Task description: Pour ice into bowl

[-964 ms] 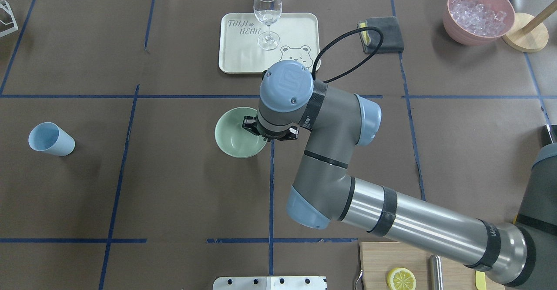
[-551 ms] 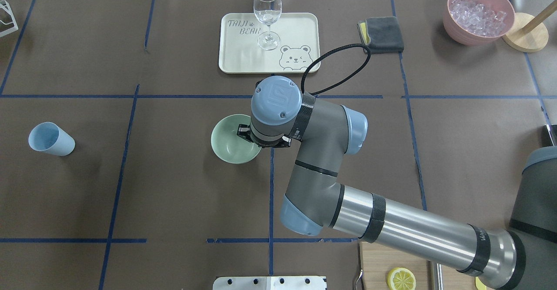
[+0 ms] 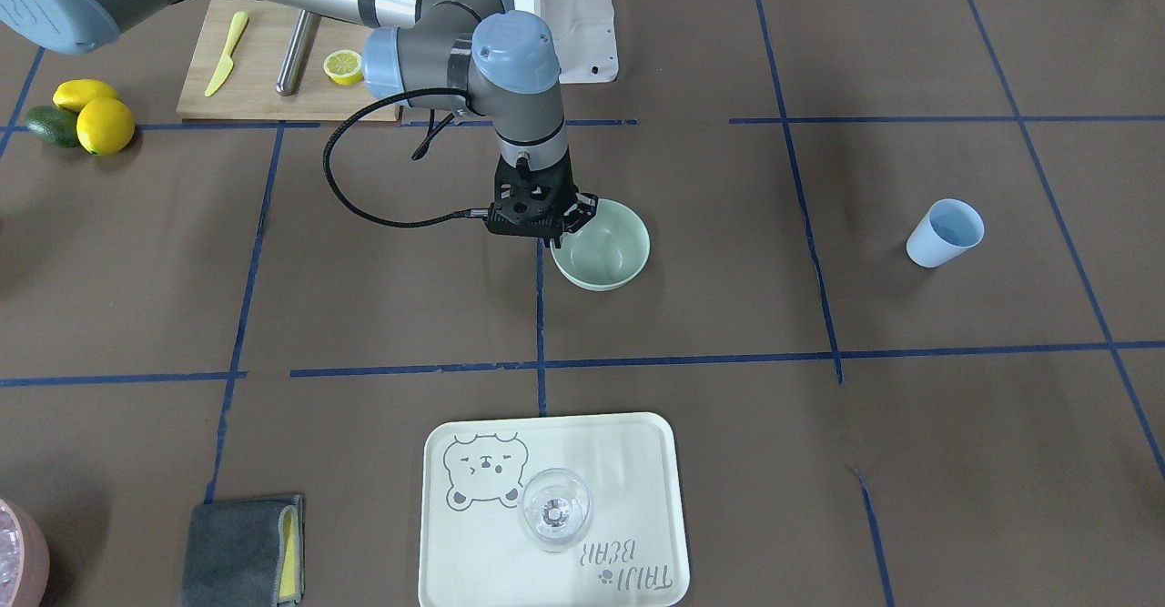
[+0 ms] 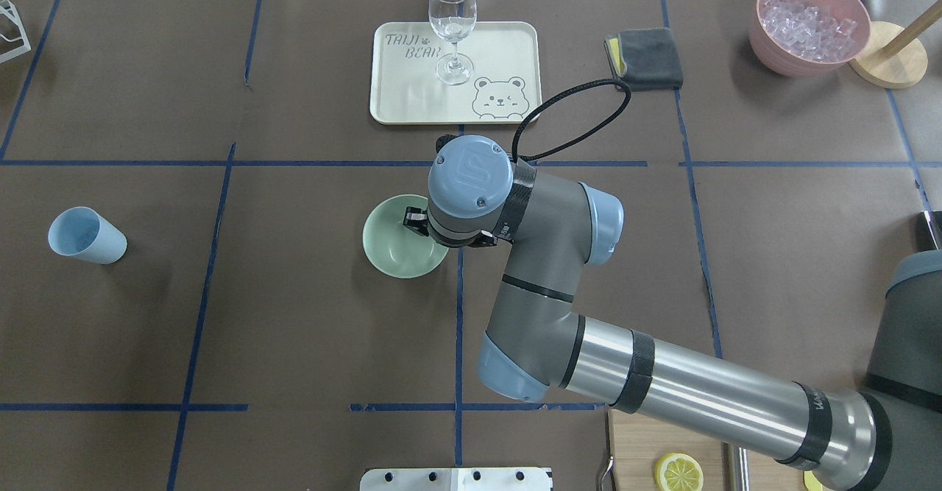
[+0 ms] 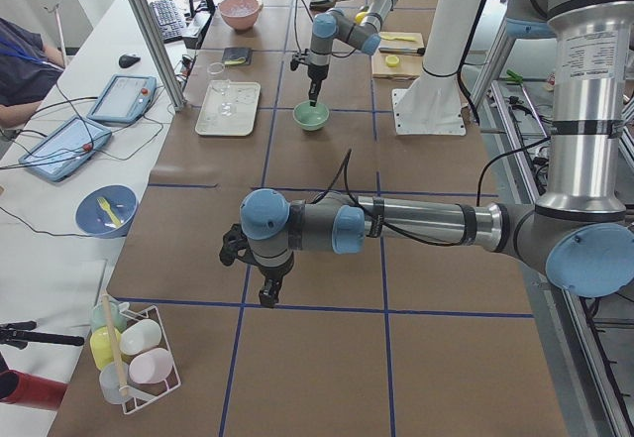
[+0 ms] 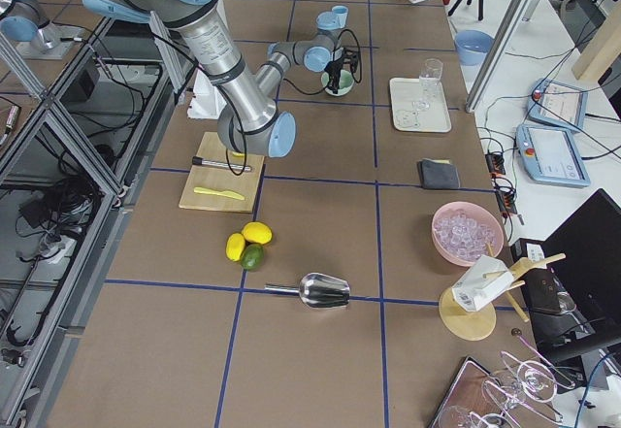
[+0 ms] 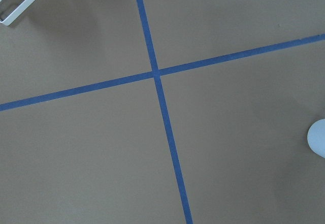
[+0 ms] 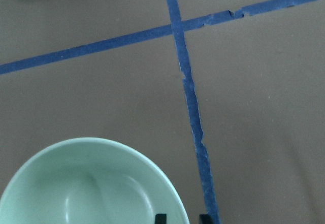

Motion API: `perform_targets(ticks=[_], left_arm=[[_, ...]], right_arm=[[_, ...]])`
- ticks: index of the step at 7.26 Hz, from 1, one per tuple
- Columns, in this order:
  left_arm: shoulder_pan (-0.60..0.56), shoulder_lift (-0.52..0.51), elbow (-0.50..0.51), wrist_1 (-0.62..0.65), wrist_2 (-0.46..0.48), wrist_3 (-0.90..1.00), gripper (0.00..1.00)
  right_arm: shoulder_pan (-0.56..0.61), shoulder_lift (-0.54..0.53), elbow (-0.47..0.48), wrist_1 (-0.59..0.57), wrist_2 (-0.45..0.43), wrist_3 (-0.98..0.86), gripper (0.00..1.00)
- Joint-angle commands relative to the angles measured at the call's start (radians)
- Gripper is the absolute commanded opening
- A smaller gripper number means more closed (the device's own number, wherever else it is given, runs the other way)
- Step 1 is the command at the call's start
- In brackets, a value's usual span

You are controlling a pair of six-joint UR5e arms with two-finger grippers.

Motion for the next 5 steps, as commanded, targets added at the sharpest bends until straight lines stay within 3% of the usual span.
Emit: perform_targets(ticks=[1, 5], left_arm=[[0.000, 0.000, 0.003, 0.000, 0.000, 0.000, 1.00], [0.000, -0.003, -0.003, 0.000, 0.002, 0.000, 1.00]], right_arm=[[0.034, -0.001, 0.021, 0.000, -0.018, -0.036, 1.00], [0.299, -0.174, 0.147, -0.011, 0.219, -0.353, 1.00]])
